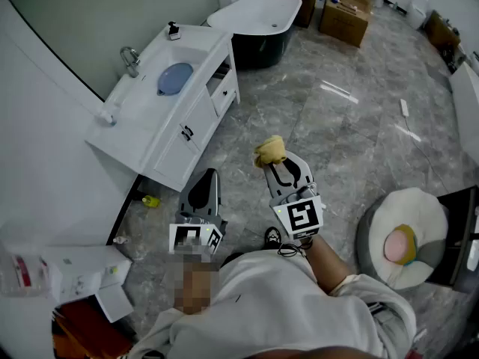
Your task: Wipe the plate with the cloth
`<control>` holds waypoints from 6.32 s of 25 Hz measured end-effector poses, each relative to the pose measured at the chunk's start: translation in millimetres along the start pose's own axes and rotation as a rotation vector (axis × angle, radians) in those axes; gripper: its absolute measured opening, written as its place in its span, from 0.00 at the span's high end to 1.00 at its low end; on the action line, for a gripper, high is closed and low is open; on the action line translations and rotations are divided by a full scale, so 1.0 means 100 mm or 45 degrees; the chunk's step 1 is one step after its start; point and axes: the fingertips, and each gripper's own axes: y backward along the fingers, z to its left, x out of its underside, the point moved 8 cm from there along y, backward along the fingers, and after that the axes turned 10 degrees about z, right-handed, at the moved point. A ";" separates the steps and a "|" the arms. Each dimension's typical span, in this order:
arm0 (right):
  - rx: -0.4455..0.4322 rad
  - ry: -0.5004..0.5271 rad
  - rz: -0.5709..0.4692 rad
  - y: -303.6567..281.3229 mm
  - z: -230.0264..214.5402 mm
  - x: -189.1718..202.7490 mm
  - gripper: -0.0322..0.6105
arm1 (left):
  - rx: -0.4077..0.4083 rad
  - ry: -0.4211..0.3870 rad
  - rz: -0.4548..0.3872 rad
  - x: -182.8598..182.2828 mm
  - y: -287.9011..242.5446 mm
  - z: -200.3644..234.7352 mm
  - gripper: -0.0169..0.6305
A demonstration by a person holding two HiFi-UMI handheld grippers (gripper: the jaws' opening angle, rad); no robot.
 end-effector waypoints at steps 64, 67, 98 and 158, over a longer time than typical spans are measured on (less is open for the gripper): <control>-0.293 -0.054 0.184 -4.99 -1.82 -0.34 0.82 | -0.011 0.102 0.268 -0.45 -4.41 2.79 0.86; -0.459 -0.026 0.175 -5.65 -1.94 -0.42 0.82 | -0.182 0.141 0.261 -0.51 -4.64 3.15 0.86; -1.131 0.364 0.586 -9.18 -0.76 -0.35 0.82 | -0.774 0.917 0.473 0.66 -4.84 5.73 0.87; -1.276 0.617 1.269 -10.62 0.04 1.03 0.81 | -0.873 1.229 0.726 1.92 -5.41 6.52 0.88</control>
